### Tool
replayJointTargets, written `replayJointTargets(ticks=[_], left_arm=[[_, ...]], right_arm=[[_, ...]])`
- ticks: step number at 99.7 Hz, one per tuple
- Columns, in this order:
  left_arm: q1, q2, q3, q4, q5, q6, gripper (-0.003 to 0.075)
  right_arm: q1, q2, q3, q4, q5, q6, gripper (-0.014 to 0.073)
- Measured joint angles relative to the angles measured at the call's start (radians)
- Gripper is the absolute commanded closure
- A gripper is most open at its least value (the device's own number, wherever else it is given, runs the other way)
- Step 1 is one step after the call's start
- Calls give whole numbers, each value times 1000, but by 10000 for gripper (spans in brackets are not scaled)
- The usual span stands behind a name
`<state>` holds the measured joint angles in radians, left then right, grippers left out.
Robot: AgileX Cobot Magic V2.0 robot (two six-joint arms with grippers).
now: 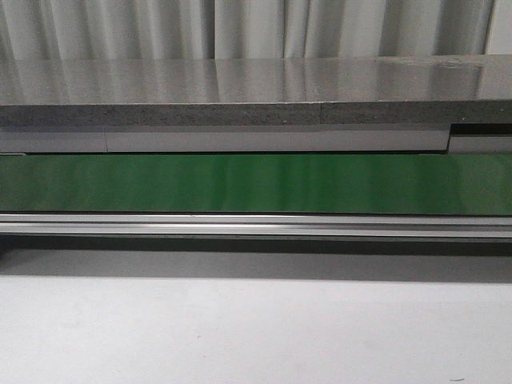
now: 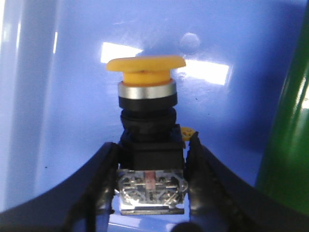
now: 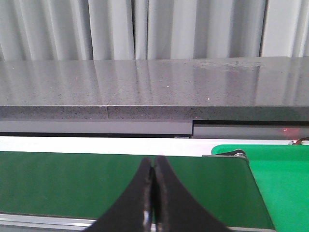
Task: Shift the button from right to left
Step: 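Lift the button and carry it over the blue tray with the left gripper, then lower the button into the blue tray and open the left gripper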
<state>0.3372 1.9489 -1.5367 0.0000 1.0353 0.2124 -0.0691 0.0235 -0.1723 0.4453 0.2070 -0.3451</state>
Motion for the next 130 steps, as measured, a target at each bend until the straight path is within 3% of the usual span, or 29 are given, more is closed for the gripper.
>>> replayJointTargets(ticks=[48, 55, 72, 91, 111, 123, 130], left_arm=[[-11, 103, 3, 28, -33, 21, 503], [-11, 103, 3, 32, -35, 21, 447], [-11, 103, 3, 35, -35, 22, 188], [-11, 103, 3, 40, -35, 22, 166], [-11, 96, 3, 40, -35, 22, 232], [-11, 53, 3, 40, -42, 22, 383], [-11, 9, 3, 38, -49, 20, 520]], right_arm=[[0, 0, 0, 0, 0, 0, 659], [0, 0, 0, 0, 0, 0, 659], [0, 0, 0, 0, 0, 0, 659], [0, 0, 0, 0, 0, 0, 659], [0, 0, 0, 0, 0, 0, 659], [0, 0, 0, 0, 0, 0, 659], [0, 0, 0, 0, 0, 0, 659]])
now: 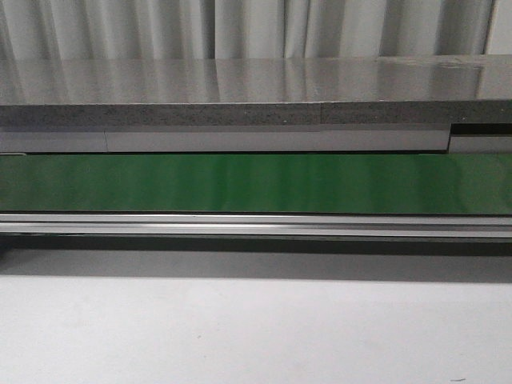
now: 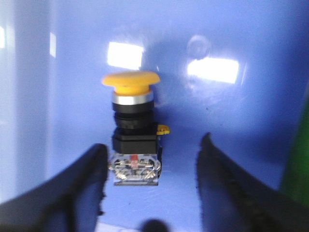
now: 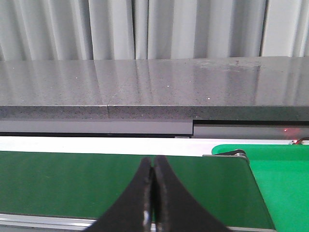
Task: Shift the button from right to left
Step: 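Lower the button into the blue tray and open the left gripper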
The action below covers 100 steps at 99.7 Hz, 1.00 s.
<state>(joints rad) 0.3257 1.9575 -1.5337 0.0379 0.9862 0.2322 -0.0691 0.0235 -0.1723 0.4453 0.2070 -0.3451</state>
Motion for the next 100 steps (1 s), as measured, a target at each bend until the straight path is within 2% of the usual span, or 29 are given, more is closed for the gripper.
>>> replayJointTargets(ticks=[5, 12, 45, 58, 100], left_arm=[[0, -37, 0, -4, -2, -4, 634], [0, -94, 0, -23, -2, -7, 739], [-2, -334, 0, -205, -11, -11, 741], [-31, -403, 2, -225, -17, -12, 741], [-296, -553, 25, -239, -52, -14, 741]], right_arm=[[0, 0, 0, 0, 0, 2, 659], [0, 0, 0, 0, 0, 2, 659], [0, 0, 0, 0, 0, 2, 659], [0, 0, 0, 0, 0, 2, 659], [0, 0, 0, 0, 0, 2, 659]])
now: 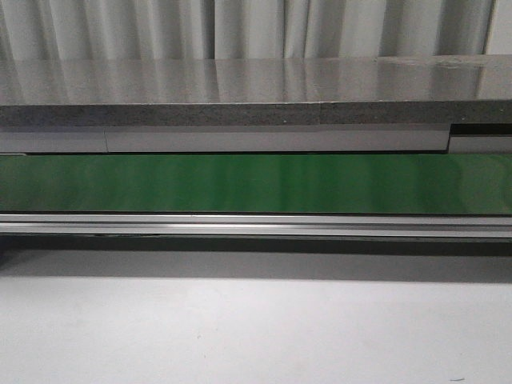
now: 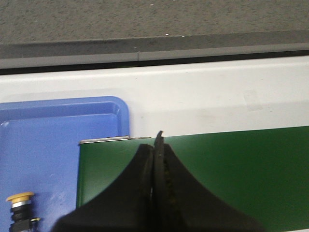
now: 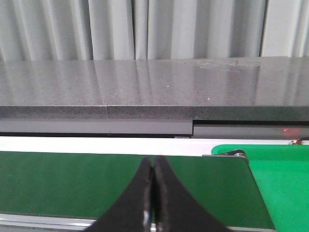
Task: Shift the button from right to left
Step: 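Lower the button into the blue tray and open the left gripper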
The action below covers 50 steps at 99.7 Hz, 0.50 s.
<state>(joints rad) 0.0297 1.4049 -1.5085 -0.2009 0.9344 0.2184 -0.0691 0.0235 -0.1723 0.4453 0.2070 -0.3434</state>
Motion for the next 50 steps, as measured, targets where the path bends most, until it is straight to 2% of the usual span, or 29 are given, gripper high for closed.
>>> replayJointTargets(ticks=[24, 50], left_arm=[[-104, -129, 158, -9, -84, -2, 741], [-127, -335, 383, -25, -209, -30, 741]], right_arm=[[0, 0, 0, 0, 0, 0, 659], [0, 0, 0, 0, 0, 0, 659]])
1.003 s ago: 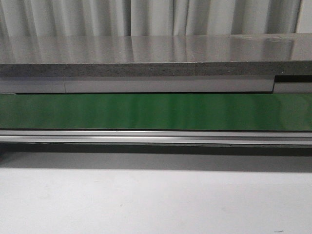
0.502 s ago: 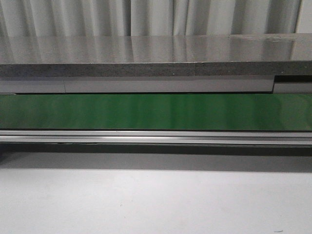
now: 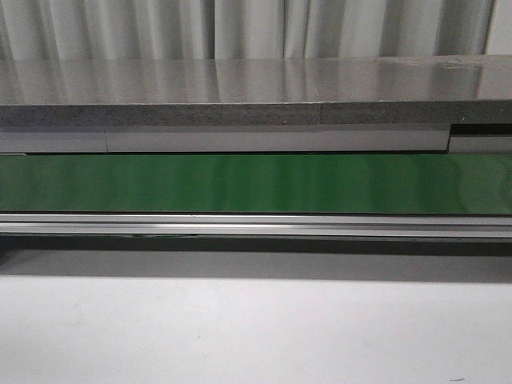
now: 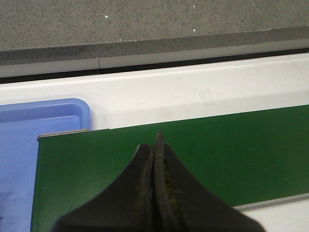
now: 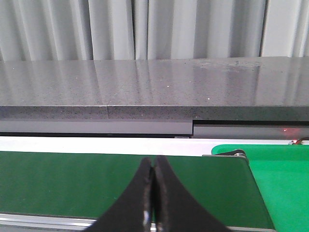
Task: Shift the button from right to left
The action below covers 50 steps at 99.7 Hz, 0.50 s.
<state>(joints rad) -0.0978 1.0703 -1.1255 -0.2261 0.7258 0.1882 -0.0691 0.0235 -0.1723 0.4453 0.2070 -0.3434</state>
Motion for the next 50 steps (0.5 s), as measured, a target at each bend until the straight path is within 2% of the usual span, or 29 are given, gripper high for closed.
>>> replayJointTargets(ticks=[19, 50], left_arm=[[0, -168, 155, -5, -94, -5, 741], [39, -410, 340, 9, -116, -5, 741]], right_arm=[[0, 0, 0, 0, 0, 0, 659], [0, 0, 0, 0, 0, 0, 659]])
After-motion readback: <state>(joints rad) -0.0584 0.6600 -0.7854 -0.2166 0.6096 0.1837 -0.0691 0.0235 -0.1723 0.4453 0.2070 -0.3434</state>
